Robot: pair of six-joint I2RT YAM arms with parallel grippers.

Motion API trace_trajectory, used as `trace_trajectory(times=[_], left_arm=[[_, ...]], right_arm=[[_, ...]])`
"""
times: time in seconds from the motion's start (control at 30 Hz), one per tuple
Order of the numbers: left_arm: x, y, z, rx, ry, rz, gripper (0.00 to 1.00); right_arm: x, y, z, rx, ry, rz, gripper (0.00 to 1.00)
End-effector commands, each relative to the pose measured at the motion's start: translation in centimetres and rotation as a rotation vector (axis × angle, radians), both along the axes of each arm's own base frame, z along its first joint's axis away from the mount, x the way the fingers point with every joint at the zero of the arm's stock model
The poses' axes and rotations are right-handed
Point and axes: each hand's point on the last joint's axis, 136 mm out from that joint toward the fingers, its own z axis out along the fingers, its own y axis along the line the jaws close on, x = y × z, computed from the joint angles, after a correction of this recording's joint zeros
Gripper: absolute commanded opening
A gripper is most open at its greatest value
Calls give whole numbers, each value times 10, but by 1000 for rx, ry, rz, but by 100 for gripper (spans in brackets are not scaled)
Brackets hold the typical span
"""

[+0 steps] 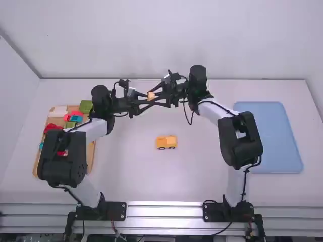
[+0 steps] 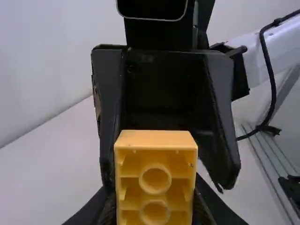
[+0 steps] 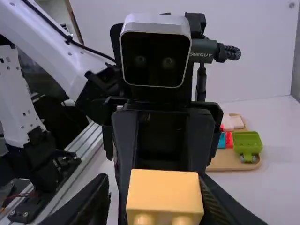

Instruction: Assemble lego blocks to make yellow taxi

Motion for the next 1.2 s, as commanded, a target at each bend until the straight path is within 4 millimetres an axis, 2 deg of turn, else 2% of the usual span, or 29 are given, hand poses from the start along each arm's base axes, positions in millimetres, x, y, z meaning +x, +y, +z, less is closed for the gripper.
trace_trajectory(times=[0.0, 0.17, 0.3, 0.7, 0.83, 0.87, 0.9, 0.93, 0.97, 1.0, 1.03, 1.07, 1.13, 1.17], left_arm=[[8, 0, 3, 3, -19, 29, 9], [5, -1, 2, 10, -41, 10, 6], [5, -1, 3, 10, -48, 10, 5], [5, -1, 4, 9, -52, 10, 8], [5, -1, 5, 8, -56, 9, 26], [5, -1, 5, 8, -56, 9, 33], [5, -1, 5, 8, -55, 10, 46], [5, -1, 5, 8, -56, 9, 50], [5, -1, 5, 8, -55, 9, 70], [5, -1, 5, 8, -55, 9, 84], [5, -1, 5, 8, -54, 9, 87], [5, -1, 5, 8, -54, 9, 99], [5, -1, 5, 8, -54, 10, 99], [5, -1, 5, 8, -54, 10, 99]], right_arm=[[-5, 0, 5, 9, -26, 48, 47], [-4, -1, 5, 9, -26, 44, 45], [-4, 0, 6, 9, -26, 43, 40], [-4, 0, 5, 9, -27, 44, 24], [-3, 1, 5, 12, -37, 37, 20], [-1, 1, 6, 12, -36, 22, 20], [4, 3, 6, 13, -36, -5, 20], [5, 3, 6, 13, -36, -13, 20], [12, 4, 6, 13, -36, -55, 18], [20, 3, 6, 13, -34, -93, 17], [21, 3, 6, 12, -32, -101, 16], [38, 1, 7, 9, -10, -194, 12], [61, -2, 7, 6, 29, -319, 8], [64, -3, 7, 6, 33, -334, 7]])
